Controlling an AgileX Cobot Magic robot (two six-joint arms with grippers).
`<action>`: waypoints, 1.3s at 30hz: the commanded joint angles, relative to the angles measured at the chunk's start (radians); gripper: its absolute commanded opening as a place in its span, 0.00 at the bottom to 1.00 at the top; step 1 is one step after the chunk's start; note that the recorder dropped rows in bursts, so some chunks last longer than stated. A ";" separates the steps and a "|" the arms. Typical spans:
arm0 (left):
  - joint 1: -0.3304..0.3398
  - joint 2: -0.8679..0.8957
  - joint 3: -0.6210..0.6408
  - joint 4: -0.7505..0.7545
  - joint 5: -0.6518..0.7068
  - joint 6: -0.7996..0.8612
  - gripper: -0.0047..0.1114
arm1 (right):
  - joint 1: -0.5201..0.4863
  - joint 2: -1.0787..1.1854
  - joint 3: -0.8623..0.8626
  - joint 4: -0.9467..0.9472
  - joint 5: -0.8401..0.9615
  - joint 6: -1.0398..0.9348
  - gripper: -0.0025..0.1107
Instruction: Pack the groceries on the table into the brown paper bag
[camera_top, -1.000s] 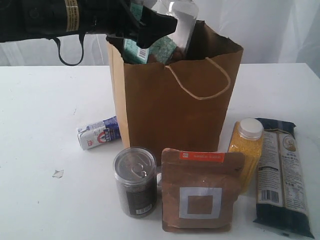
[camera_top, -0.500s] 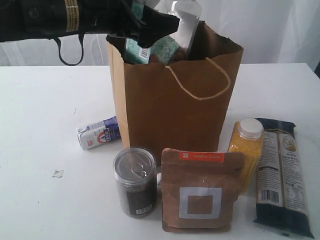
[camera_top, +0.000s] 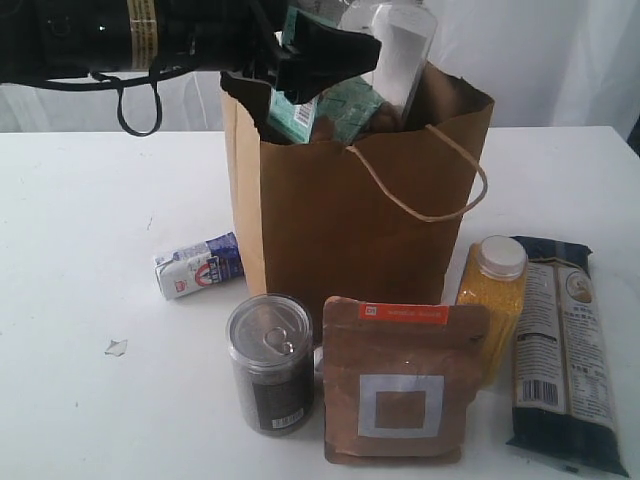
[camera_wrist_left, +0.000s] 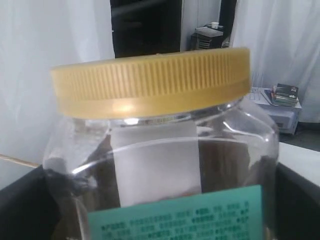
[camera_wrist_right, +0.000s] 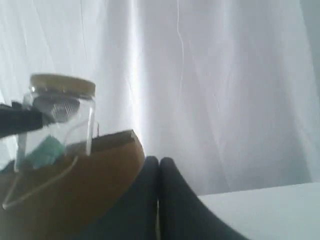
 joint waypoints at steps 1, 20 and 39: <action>0.002 -0.021 -0.004 -0.020 -0.018 -0.005 0.94 | -0.005 -0.005 -0.055 0.035 0.092 0.127 0.02; 0.002 -0.020 -0.004 -0.017 0.050 0.001 0.94 | 0.291 1.061 -0.920 -0.109 -0.006 -0.100 0.02; 0.002 -0.020 -0.004 0.083 0.043 0.001 0.94 | 0.358 1.315 -0.984 -0.554 -0.252 0.274 0.02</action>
